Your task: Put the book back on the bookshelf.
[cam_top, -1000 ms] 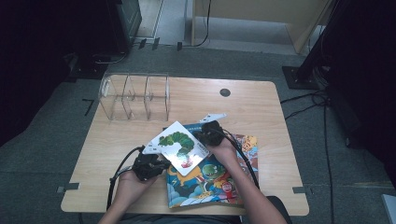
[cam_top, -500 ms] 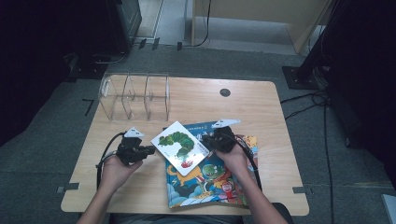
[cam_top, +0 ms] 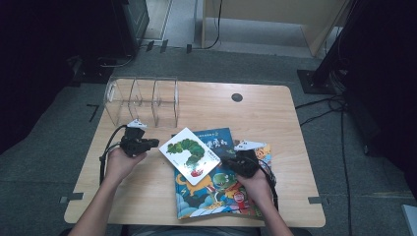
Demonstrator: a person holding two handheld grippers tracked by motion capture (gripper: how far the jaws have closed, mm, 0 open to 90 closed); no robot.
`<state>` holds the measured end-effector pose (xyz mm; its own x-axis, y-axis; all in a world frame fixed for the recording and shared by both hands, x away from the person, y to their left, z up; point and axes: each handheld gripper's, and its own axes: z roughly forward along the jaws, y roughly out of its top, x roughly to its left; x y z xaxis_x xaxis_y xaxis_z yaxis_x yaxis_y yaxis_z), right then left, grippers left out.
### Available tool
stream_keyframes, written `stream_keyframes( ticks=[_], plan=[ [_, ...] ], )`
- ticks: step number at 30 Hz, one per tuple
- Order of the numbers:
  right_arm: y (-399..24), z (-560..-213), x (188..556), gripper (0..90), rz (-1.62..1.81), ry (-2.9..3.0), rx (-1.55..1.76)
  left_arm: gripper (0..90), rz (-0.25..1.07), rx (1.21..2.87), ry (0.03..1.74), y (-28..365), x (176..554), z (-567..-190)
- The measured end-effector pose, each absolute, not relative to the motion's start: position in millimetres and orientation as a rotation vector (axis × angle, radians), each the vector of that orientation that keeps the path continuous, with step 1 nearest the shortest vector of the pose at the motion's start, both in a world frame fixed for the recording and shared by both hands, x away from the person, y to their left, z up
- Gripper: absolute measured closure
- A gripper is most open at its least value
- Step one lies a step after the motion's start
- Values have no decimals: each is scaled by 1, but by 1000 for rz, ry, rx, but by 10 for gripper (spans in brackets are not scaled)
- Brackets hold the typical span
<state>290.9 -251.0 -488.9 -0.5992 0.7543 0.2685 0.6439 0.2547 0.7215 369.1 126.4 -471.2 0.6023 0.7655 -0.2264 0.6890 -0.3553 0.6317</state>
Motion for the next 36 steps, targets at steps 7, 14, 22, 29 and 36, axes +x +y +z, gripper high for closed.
stream_keyframes(
  ticks=[7, 14, 22, 29, 36],
  plan=[
    [-239, -494, 273, 900, 1307, 2432, 1295, 870, 94, 2165, 1116, 120, 374, -480],
    [-237, -494, 279, 900, 1296, 2426, 1296, 896, 88, 2191, 1098, 117, 365, -481],
    [-240, -491, 295, 900, 1246, 2390, 1315, 897, 56, 2182, 1098, 116, 347, -480],
    [-241, -492, 311, 900, 1244, 2364, 1329, 897, 58, 2174, 1100, 116, 330, -479],
    [-239, -492, 323, 900, 1233, 2334, 1338, 900, 67, 2194, 1096, 111, 315, -477]
  ],
)
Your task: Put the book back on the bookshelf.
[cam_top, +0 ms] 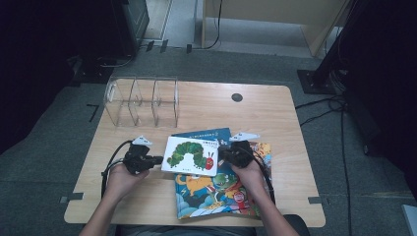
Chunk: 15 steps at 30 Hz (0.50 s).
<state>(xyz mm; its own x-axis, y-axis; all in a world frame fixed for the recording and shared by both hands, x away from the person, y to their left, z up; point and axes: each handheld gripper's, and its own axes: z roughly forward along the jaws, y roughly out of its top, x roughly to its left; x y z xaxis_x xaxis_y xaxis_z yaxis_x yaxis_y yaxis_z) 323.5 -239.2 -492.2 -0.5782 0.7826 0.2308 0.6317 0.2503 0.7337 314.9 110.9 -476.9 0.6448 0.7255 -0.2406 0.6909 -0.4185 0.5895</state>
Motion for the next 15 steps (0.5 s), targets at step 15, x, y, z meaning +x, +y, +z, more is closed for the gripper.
stream_keyframes(
  ticks=[15],
  plan=[
    [-231, -494, 351, 900, 1225, 2292, 1319, 899, 9, 2198, 1083, 102, 292, -477]
  ],
)
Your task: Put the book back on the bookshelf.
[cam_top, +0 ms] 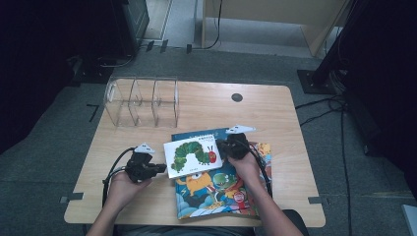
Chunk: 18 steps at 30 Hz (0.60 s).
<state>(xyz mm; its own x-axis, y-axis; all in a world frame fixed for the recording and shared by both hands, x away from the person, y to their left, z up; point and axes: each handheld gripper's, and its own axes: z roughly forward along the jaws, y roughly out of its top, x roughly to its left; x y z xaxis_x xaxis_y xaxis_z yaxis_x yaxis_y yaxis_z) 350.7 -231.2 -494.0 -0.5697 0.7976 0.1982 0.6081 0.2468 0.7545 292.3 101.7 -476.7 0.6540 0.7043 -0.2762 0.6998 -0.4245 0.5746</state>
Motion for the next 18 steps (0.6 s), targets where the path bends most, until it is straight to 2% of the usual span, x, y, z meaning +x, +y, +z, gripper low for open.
stream_keyframes(
  ticks=[9, 18],
  plan=[
    [-233, -493, 354, 896, 1239, 2300, 1351, 891, 47, 2185, 1077, 108, 299, -475],
    [-244, -488, 324, 895, 1266, 2292, 1346, 892, 43, 2149, 1111, 122, 336, -474]
  ],
)
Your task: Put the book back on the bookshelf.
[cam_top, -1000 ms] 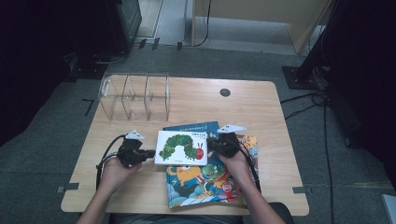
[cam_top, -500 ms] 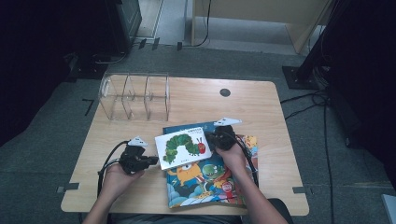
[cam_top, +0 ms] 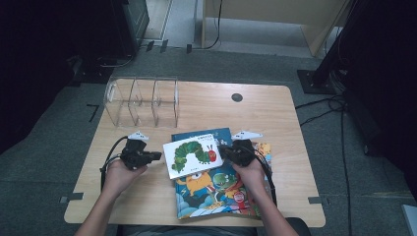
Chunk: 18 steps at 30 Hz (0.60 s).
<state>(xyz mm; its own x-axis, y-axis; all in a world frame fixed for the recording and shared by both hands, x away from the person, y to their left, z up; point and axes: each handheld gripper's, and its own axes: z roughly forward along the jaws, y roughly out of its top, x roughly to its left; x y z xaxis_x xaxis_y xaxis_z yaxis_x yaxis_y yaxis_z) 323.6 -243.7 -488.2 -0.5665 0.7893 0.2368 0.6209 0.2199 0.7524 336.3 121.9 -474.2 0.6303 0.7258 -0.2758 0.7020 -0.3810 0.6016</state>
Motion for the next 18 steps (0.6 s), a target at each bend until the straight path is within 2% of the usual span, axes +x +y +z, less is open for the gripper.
stream_keyframes(
  ticks=[12, 18],
  plan=[
    [-254, -489, 281, 891, 1261, 2294, 1378, 892, 55, 2127, 1118, 122, 380, -475],
    [-249, -490, 270, 894, 1253, 2338, 1361, 889, 45, 2169, 1092, 115, 384, -480]
  ],
)
